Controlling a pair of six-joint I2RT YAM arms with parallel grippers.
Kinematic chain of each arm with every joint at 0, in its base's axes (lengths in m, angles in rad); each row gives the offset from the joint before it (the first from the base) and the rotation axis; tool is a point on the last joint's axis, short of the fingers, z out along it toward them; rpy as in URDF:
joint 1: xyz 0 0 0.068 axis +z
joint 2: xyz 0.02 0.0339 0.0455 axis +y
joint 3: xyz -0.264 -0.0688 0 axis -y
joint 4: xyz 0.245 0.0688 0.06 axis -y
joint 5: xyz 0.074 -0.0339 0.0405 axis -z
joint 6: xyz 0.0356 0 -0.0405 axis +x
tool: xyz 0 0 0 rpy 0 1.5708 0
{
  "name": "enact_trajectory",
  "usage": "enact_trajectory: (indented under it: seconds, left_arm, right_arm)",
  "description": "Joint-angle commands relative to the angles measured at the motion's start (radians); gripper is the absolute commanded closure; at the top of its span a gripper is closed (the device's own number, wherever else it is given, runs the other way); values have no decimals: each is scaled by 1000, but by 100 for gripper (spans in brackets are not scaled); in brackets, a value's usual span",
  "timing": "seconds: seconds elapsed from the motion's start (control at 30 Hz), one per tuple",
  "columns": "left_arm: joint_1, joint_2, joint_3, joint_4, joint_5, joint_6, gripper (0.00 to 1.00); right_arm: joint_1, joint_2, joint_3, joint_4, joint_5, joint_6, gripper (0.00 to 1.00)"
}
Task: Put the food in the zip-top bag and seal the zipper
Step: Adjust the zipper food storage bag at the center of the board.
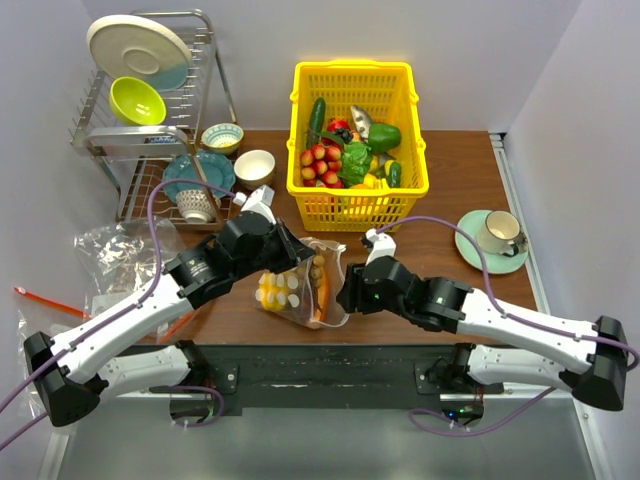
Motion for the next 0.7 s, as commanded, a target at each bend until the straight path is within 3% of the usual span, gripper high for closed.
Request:
enact_trajectory:
  seconds: [0.0, 0.07, 0.1, 0.17, 0.3, 0.5, 0.67]
  left_arm:
    - [4, -24, 53, 20, -18, 19, 100]
    - [4, -24, 53, 11, -18, 20, 100]
    - [2, -30, 53, 8, -18, 23, 100]
    - [2, -33, 59, -5, -19, 42, 100]
    - [2, 13, 122, -83, 8, 109, 100]
    - [2, 160, 359, -342, 59, 319, 100]
    - [4, 160, 413, -469, 37, 408, 100]
  right_arm:
    - [-1, 62, -28, 42, -8, -1, 52]
    - [0, 75, -13, 31, -1, -1, 62]
    - [-1, 80, -4, 27, 0, -7, 78]
    - [-1, 76, 38, -2, 11, -18, 99]
    - [0, 75, 176, -81, 95, -84, 100]
    - [-1, 118, 380, -176, 158, -157, 100]
    - [-3, 138, 467, -213, 175, -190, 100]
